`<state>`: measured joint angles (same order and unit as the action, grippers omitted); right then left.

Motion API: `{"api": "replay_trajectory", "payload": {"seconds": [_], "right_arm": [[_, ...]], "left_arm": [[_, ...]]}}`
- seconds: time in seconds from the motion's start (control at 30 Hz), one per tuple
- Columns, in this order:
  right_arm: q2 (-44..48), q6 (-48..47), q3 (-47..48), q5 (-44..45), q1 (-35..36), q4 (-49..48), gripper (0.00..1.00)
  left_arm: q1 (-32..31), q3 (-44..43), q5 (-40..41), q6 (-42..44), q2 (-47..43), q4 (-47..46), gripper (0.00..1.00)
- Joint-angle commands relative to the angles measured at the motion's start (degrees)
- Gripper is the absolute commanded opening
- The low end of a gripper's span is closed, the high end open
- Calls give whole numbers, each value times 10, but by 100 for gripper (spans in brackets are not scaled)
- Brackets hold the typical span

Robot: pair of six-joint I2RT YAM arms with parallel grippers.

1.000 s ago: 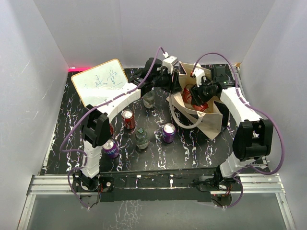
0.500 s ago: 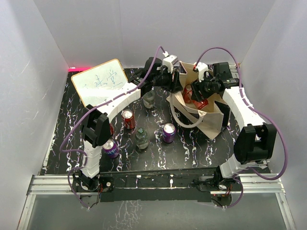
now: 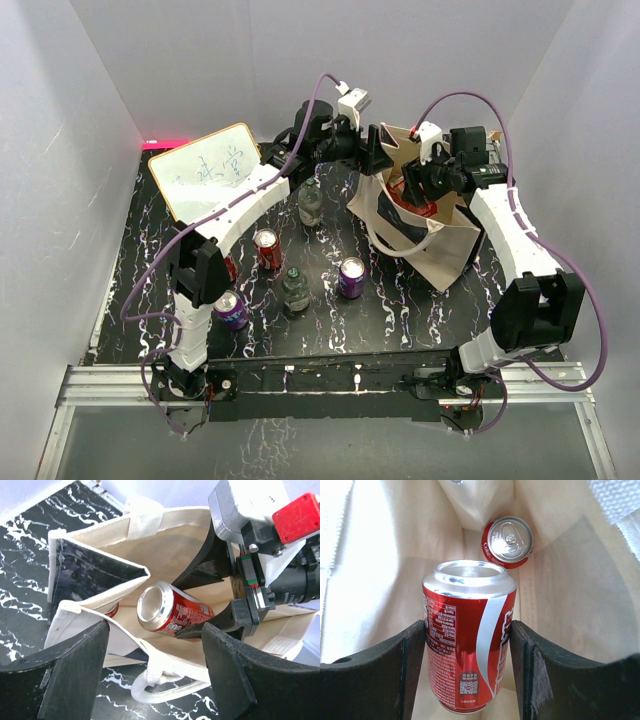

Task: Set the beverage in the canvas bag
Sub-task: Pick up the drink from the canvas bag, then place the drink in the canvas bag.

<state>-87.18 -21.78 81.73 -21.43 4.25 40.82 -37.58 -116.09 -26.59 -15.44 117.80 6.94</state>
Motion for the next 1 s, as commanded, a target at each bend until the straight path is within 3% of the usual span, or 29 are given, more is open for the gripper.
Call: {"api": "replay_trajectory", "payload": {"seconds": [0.0, 0.67, 0.97], "right_arm": [[56, 23, 39, 12, 0, -73, 8], [139, 40, 35, 61, 1, -88, 8], [169, 44, 19, 75, 0, -93, 8]], "left_arm": [[4, -32, -45, -29, -4, -53, 73], [1, -165, -156, -115, 95, -65, 74], [-3, -96, -51, -81, 20, -52, 74]]}}
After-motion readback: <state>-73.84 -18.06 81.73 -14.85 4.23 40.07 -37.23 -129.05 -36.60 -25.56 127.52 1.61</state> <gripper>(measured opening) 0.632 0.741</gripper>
